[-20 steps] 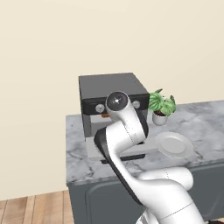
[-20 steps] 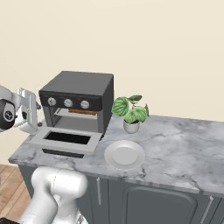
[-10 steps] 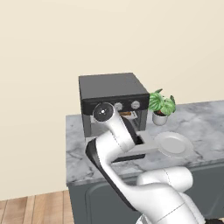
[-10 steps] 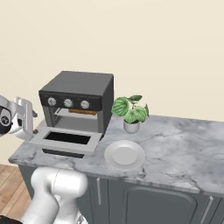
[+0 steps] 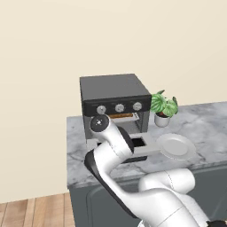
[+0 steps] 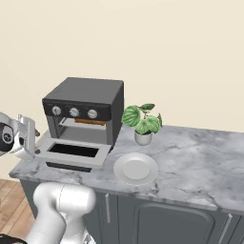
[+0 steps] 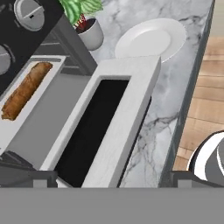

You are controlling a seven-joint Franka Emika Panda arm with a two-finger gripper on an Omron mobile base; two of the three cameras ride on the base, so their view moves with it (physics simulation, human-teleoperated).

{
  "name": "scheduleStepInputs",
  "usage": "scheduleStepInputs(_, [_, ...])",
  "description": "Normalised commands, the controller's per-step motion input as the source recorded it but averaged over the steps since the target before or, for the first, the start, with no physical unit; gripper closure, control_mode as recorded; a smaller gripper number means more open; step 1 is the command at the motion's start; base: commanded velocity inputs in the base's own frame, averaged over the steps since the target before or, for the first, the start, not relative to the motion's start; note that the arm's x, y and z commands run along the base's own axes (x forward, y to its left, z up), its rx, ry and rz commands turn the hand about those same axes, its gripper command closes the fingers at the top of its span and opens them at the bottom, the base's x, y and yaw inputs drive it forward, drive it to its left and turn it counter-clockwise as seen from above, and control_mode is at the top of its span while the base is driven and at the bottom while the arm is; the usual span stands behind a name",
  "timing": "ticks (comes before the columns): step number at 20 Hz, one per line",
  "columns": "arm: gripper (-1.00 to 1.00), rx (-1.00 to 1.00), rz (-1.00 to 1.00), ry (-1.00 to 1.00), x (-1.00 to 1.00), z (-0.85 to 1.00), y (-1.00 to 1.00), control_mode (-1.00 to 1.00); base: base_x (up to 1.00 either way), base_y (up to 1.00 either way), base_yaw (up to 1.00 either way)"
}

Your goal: Pull the toaster oven rack outwards. Pick up the baguette from the plate and place it on the toaster oven rack. Close the toaster oven door fully and set the temperature to the lowest setting.

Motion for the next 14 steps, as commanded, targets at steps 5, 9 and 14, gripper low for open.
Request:
scheduleStepInputs(5, [-1.0, 0.0, 0.0, 0.04, 0.0, -0.29, 0.11, -1.0, 0.0, 0.0, 0.0])
scheduleStepInputs(9, [-1.0, 0.0, 0.0, 0.06, 0.0, -0.2, 0.21, -1.0, 0.0, 0.0, 0.0])
scheduleStepInputs(14, [-1.0, 0.0, 0.0, 0.06, 0.0, -0.13, 0.24, -1.0, 0.0, 0.0, 0.0])
